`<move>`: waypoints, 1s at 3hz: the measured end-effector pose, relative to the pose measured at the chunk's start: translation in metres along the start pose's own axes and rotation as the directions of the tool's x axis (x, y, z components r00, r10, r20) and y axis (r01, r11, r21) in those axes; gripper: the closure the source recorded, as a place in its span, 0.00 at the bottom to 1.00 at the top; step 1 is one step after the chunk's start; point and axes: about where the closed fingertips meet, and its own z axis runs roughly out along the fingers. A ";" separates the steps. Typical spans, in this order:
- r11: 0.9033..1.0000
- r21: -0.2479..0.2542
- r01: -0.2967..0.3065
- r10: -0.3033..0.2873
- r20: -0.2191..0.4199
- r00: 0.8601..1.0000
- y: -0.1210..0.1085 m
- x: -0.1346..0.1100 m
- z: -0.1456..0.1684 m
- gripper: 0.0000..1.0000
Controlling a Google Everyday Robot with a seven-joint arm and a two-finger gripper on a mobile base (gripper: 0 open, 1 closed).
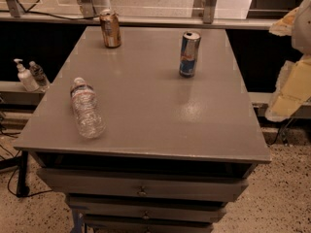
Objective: Move redbull can near water bottle
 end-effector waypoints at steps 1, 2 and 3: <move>1.000 0.003 0.001 -0.001 0.001 1.000 0.000 0.000 -0.001 0.00; 0.999 0.033 -0.017 0.014 0.072 0.997 -0.016 0.005 0.002 0.00; 0.994 0.064 -0.091 0.075 0.209 0.975 -0.051 0.020 0.022 0.00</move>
Offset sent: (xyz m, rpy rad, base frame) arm 0.0439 -0.0277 0.0023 0.1979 -0.1296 0.0051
